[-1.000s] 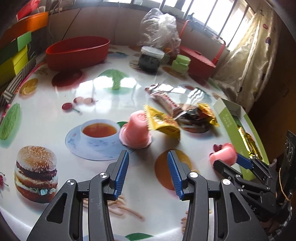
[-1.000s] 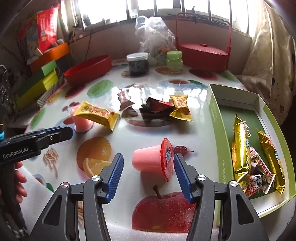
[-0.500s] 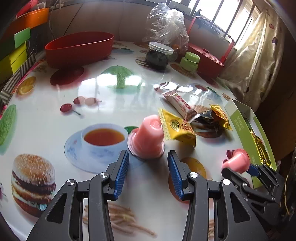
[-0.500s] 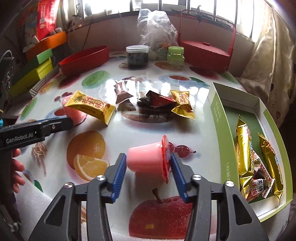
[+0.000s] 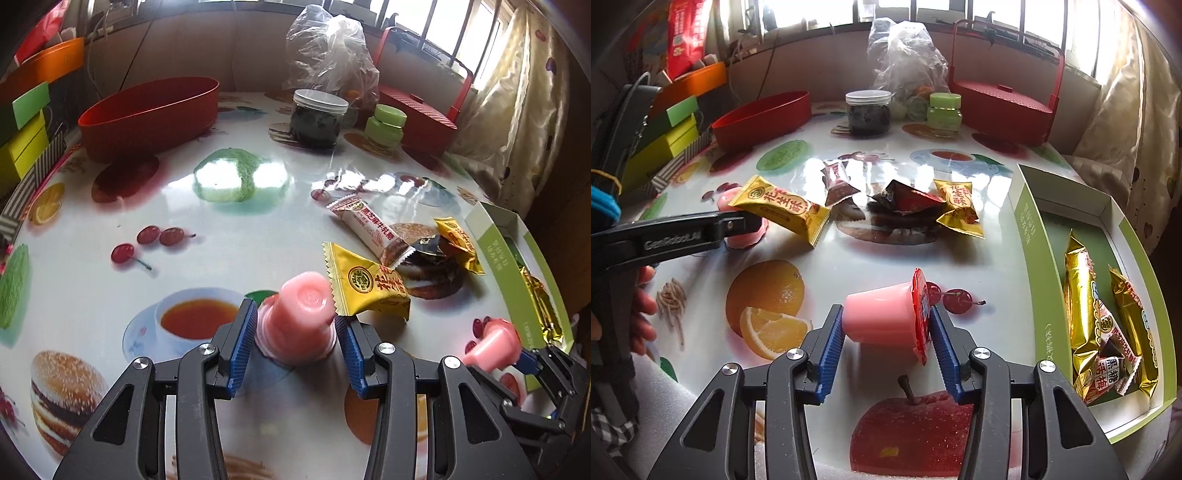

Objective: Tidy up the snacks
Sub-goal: 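Close the left gripper on a pink jelly cup while the right gripper grasps another jelly cup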

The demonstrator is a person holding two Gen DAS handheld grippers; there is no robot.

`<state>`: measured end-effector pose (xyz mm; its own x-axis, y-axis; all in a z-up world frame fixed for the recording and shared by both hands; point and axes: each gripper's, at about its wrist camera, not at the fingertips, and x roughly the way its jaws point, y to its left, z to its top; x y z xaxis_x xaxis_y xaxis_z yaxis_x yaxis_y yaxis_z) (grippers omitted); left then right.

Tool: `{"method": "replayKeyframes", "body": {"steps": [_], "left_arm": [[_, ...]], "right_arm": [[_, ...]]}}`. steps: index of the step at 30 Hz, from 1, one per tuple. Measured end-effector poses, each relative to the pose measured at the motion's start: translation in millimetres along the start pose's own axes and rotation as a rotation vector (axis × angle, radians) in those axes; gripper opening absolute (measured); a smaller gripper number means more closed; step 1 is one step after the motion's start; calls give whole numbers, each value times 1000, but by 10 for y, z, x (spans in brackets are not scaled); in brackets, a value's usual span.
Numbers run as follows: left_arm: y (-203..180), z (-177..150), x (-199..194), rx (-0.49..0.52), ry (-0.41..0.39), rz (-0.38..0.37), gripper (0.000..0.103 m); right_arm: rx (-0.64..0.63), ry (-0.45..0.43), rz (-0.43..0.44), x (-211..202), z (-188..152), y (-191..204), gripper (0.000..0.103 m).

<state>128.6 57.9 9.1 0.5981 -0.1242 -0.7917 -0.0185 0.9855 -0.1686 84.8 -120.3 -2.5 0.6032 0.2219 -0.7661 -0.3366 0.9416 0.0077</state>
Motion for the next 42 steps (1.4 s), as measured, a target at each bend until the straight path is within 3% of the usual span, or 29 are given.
{"method": "replayKeyframes", "body": {"steps": [13, 17, 42], "left_arm": [[-28, -1, 15, 25, -18, 49, 41], [-29, -9, -5, 29, -26, 45, 36], [-32, -100, -167, 30, -46, 46, 35]], "right_arm": [[4, -1, 5, -1, 1, -3, 46], [5, 0, 6, -1, 0, -1, 46], [3, -8, 12, -60, -29, 39, 45]]}}
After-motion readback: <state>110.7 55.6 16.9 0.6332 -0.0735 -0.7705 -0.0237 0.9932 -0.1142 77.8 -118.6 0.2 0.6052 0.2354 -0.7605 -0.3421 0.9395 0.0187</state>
